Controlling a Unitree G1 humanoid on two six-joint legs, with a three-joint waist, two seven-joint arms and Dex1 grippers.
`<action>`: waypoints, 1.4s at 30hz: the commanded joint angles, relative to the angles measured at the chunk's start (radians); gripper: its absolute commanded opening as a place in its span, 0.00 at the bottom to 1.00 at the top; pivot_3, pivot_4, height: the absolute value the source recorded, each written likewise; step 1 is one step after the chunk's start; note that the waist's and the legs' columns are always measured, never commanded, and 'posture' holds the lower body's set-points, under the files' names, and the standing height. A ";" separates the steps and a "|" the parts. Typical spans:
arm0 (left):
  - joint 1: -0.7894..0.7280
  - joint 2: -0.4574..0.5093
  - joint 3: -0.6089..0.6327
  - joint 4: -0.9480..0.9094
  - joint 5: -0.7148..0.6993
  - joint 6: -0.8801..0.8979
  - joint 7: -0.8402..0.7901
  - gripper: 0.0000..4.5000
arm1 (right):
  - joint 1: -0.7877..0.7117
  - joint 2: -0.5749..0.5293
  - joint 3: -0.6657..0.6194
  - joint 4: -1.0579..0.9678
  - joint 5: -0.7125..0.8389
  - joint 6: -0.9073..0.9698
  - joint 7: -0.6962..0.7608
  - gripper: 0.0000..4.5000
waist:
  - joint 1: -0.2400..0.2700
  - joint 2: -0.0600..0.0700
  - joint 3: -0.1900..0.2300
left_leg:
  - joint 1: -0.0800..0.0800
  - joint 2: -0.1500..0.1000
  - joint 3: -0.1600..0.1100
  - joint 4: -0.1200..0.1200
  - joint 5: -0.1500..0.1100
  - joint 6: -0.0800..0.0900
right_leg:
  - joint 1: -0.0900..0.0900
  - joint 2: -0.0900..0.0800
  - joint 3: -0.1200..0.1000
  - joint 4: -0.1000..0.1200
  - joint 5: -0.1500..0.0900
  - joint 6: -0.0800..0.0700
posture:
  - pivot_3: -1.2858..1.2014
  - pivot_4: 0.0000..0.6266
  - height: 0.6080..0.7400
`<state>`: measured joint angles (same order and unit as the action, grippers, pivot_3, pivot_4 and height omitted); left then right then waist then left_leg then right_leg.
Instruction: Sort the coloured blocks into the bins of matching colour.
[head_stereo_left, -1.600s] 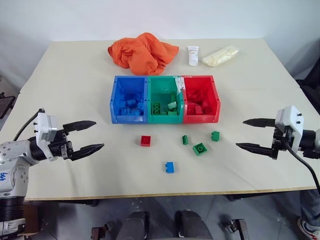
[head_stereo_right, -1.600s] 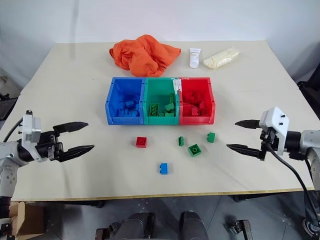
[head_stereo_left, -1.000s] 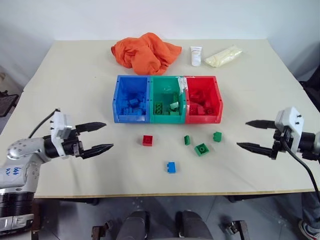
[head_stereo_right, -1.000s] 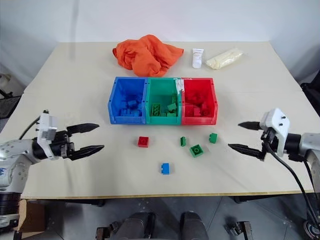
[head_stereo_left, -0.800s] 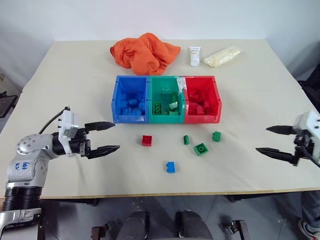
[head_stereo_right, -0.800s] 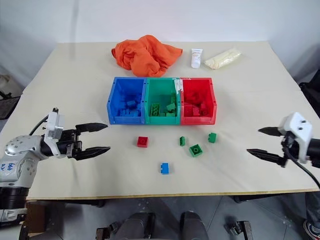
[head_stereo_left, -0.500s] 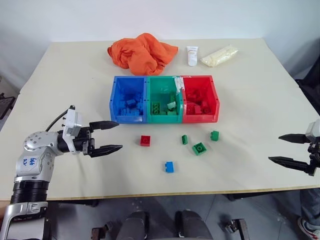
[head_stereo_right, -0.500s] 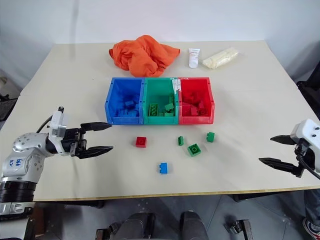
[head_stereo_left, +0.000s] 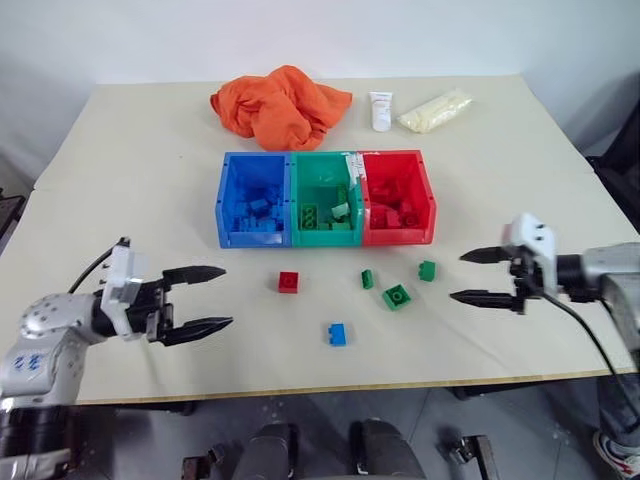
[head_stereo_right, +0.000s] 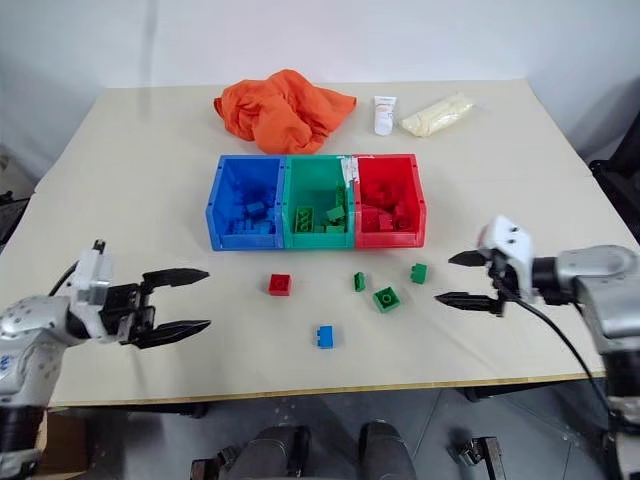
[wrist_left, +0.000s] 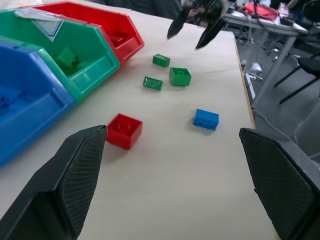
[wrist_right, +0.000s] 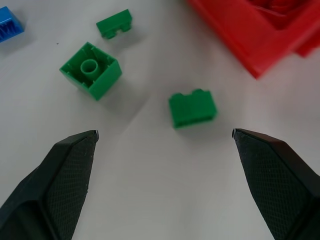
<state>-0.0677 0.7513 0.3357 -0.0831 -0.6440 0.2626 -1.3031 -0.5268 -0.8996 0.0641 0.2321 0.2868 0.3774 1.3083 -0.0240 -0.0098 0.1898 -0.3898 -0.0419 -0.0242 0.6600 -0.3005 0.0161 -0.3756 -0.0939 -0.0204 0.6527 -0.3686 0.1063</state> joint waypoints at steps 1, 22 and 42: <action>0.052 0.018 0.070 -0.085 -0.041 0.014 0.030 1.00 | -0.067 0.047 0.022 0.085 -0.031 -0.067 0.016 1.00 | -0.001 0.000 0.000 | 0.000 0.000 0.000 0.000 0.000 0.000 | 0.000 0.000 0.000 0.000 0.000 0.000 | 0.52 0.24 1.00; 0.064 0.014 0.092 -0.126 -0.054 0.025 0.088 1.00 | -0.130 0.170 -0.021 0.239 -0.066 -0.217 -0.030 0.32 | -0.002 0.000 0.000 | 0.000 0.000 0.000 0.000 0.000 0.000 | 0.000 0.000 -0.001 0.001 0.000 0.000 | 0.52 0.24 1.00; -0.038 -0.023 0.010 -0.069 -0.023 -0.023 0.095 1.00 | -0.597 0.661 -0.022 0.491 -0.049 -0.249 -0.361 0.40 | -0.008 0.001 0.000 | -0.001 -0.004 -0.004 -0.001 -0.002 0.001 | -0.002 -0.001 -0.002 0.007 0.001 0.000 | 0.52 0.24 1.00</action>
<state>-0.1061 0.7280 0.3422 -0.1365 -0.6648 0.2570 -1.2124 -1.0803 -0.2402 0.0608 0.6877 0.2461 0.1882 0.9614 -0.0325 -0.0092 0.1902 -0.3907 -0.0457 -0.0278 0.6597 -0.3023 0.0170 -0.3779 -0.0948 -0.0225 0.6598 -0.3676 0.1066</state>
